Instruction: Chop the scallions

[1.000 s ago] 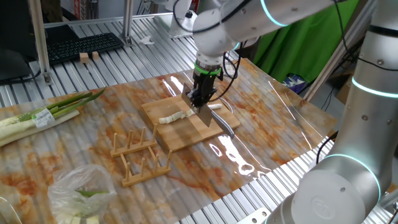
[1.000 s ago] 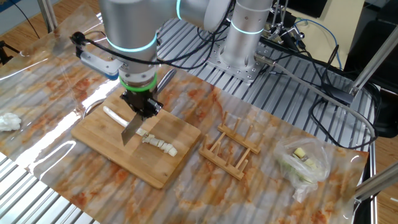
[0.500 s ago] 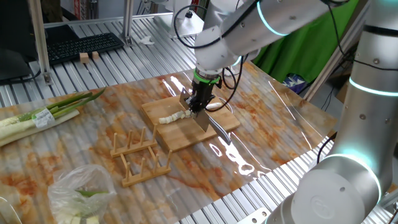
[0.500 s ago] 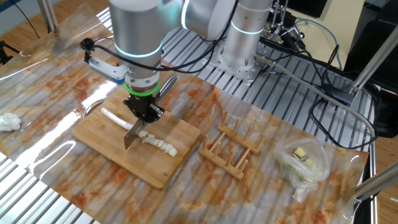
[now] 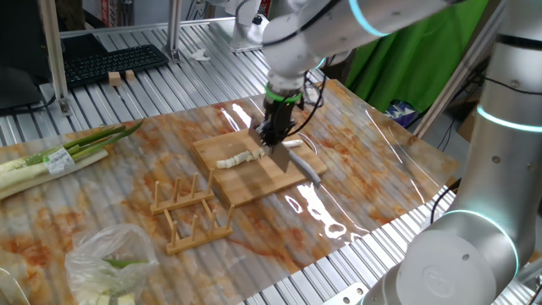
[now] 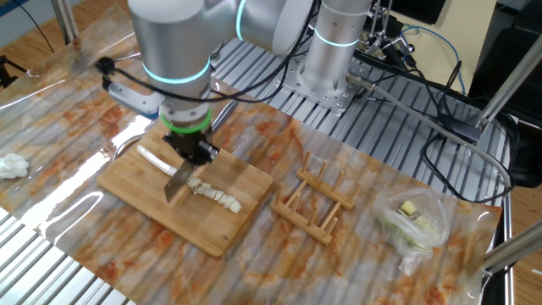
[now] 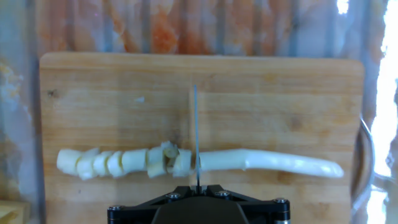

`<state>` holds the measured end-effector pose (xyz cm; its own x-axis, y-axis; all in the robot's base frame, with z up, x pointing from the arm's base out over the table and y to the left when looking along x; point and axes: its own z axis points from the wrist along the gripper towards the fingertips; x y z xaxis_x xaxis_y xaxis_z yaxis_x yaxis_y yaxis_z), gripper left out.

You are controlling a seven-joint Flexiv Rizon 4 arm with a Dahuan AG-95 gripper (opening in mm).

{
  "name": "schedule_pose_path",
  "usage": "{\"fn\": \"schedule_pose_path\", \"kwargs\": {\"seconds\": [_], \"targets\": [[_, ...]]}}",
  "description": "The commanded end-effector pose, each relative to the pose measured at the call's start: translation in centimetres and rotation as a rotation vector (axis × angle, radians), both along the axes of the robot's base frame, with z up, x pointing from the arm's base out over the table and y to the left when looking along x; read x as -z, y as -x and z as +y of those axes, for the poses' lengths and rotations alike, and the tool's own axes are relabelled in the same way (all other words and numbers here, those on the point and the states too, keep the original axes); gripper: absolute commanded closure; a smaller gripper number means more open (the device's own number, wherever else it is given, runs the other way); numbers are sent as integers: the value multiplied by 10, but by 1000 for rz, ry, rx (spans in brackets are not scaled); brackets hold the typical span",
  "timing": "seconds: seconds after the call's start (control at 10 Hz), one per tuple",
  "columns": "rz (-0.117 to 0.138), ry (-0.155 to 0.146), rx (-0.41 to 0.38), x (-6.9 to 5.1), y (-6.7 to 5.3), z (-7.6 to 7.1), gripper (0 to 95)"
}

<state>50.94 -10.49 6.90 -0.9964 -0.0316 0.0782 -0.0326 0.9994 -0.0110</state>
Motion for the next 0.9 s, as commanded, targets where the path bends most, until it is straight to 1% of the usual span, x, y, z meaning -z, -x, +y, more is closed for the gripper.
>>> {"fn": "schedule_pose_path", "kwargs": {"seconds": [0.1, 0.2, 0.3, 0.5, 0.9], "targets": [[3, 0, -3, -3, -1, -3, 950], [0, 3, -8, -5, 0, -4, 950], [-2, 8, -15, -5, 1, -6, 950], [-3, 6, -20, -5, 0, -8, 950], [-2, -1, -29, 1, -1, -15, 950]]}}
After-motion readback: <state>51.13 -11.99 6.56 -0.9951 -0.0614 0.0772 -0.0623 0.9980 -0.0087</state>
